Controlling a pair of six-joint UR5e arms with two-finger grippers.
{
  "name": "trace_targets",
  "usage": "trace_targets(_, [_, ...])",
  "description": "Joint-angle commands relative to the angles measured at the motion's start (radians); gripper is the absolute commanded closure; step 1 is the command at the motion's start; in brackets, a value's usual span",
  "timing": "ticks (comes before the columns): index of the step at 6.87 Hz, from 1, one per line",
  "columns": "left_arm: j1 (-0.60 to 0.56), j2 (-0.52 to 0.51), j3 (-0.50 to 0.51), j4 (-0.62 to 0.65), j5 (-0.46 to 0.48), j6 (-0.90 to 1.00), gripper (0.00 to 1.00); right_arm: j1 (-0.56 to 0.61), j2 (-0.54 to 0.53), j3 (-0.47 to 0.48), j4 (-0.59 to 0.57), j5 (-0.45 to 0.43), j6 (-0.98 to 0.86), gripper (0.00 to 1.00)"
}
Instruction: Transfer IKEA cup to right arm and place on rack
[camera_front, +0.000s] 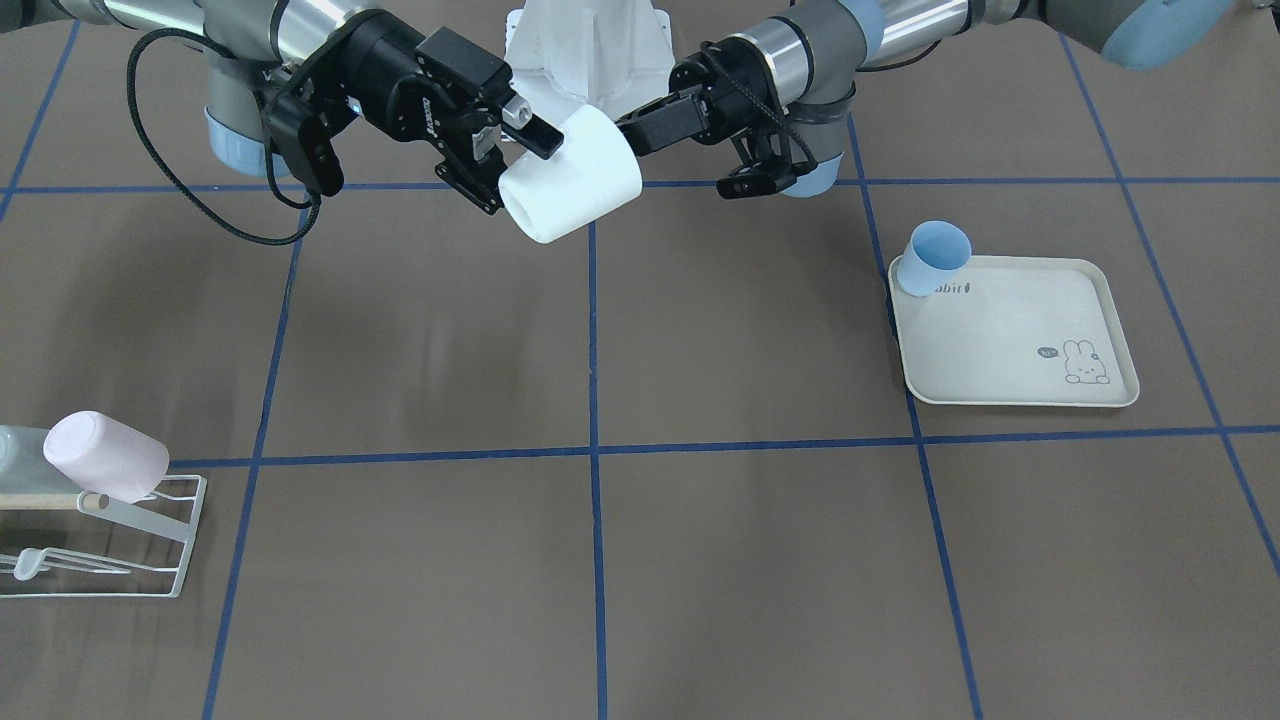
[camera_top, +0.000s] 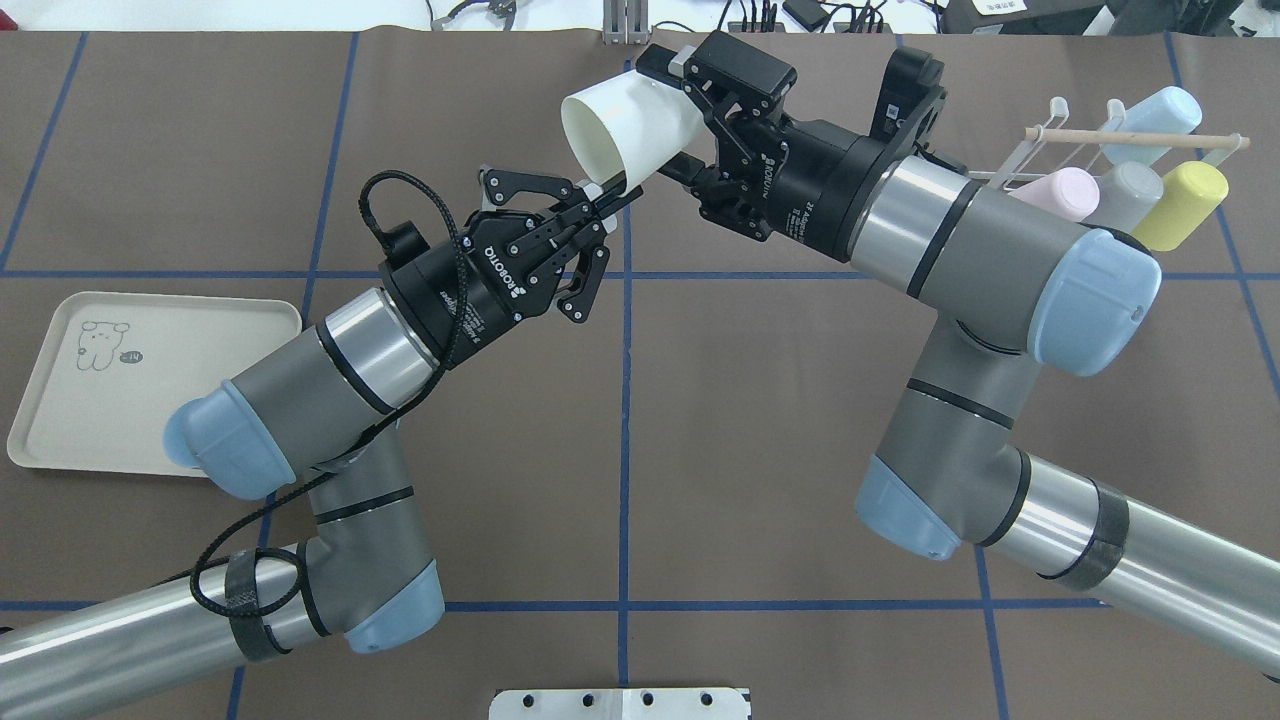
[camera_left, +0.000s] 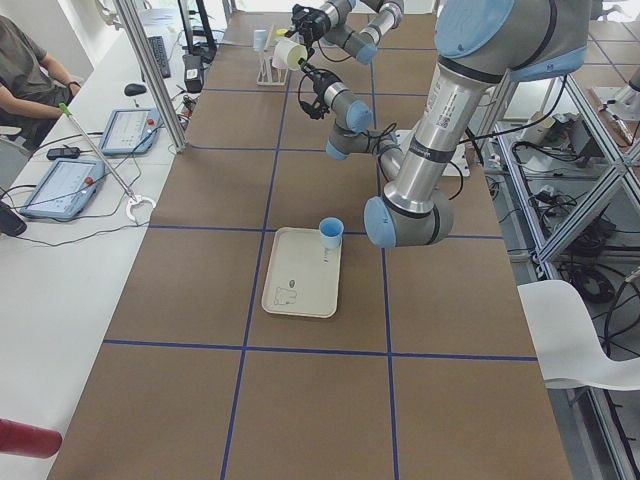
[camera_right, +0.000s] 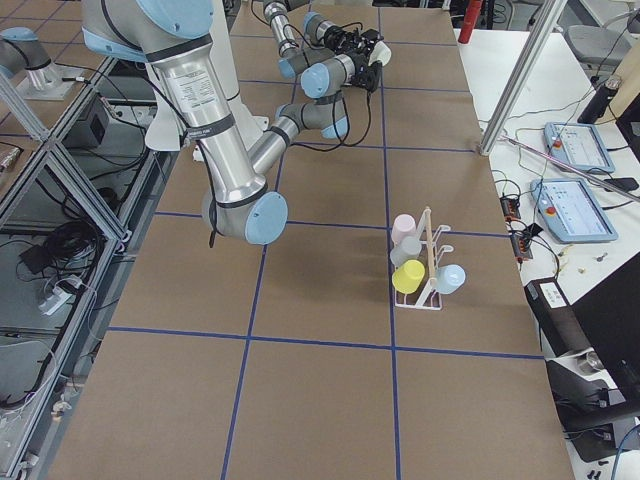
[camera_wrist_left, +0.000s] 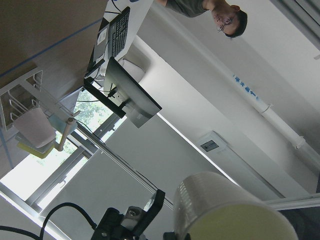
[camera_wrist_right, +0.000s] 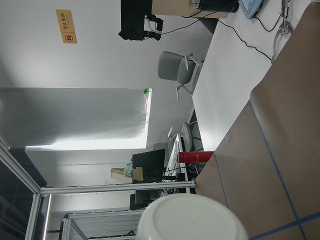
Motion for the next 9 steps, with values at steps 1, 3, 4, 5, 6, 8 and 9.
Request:
trace_targets(1, [0.023, -0.012, 0.0, 0.001, 0.008, 0.018, 1.0, 0.001, 0.0, -0.003, 0.001, -0.002, 0.0, 0.01])
trace_targets(3, [0.023, -0.01, -0.003, 0.0, 0.008, 0.018, 1.0, 0.003, 0.0, -0.006, 0.001, -0.002, 0.0, 0.06])
trace_targets(4, [0.023, -0.009, -0.003, 0.0, 0.008, 0.018, 1.0, 0.001, 0.0, -0.006, 0.001, -0.002, 0.0, 0.14])
trace_targets(5, [0.023, -0.01, -0.003, 0.0, 0.007, 0.018, 1.0, 0.003, 0.0, -0.006, 0.001, -0.002, -0.002, 0.52])
trace_targets(6, [0.023, -0.009, -0.003, -0.003, 0.007, 0.018, 1.0, 0.003, 0.0, -0.006, 0.001, -0.005, 0.0, 1.0])
trace_targets(8, [0.023, -0.009, -0.014, -0.003, 0.005, 0.021, 0.0, 0.001, 0.0, -0.006, 0.002, -0.003, -0.002, 1.0])
trace_targets(9, [0.023, -0.004, -0.016, -0.003, 0.007, 0.044, 0.0, 0.003, 0.0, -0.006, 0.002, -0.003, -0.002, 1.0])
